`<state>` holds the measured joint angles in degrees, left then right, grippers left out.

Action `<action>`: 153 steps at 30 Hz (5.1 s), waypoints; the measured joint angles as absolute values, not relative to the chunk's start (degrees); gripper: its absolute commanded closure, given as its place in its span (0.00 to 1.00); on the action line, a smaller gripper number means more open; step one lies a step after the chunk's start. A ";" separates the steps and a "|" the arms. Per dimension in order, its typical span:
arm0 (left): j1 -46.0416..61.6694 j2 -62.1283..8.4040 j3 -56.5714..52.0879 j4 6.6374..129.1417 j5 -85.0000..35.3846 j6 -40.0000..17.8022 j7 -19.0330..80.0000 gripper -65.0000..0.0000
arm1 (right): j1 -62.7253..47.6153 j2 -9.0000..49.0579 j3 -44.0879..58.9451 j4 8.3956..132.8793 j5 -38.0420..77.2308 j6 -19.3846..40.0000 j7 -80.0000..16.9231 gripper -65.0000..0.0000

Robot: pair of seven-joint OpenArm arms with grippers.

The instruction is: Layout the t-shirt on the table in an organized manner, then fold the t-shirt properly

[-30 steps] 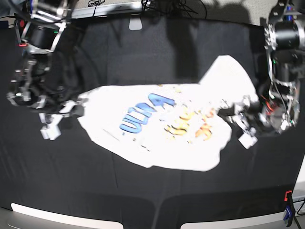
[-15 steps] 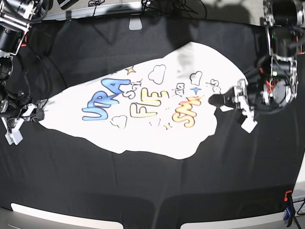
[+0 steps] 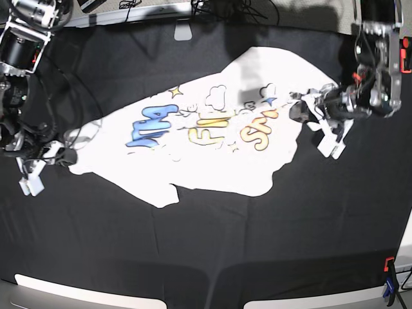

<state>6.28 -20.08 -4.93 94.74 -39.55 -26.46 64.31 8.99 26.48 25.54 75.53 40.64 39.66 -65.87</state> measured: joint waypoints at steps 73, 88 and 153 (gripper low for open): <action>18.52 -17.76 -4.95 113.38 -26.37 -14.81 56.90 0.39 | -10.63 26.98 43.03 84.12 50.63 39.66 -63.31 0.63; 20.23 -15.79 -4.05 110.93 -32.36 -19.57 58.00 0.39 | -10.63 26.98 43.03 84.12 50.63 39.66 -63.31 0.63; 17.47 -15.73 -2.35 110.83 -20.67 -21.08 52.73 1.00 | 7.49 20.64 19.22 63.79 16.69 39.90 -33.56 0.70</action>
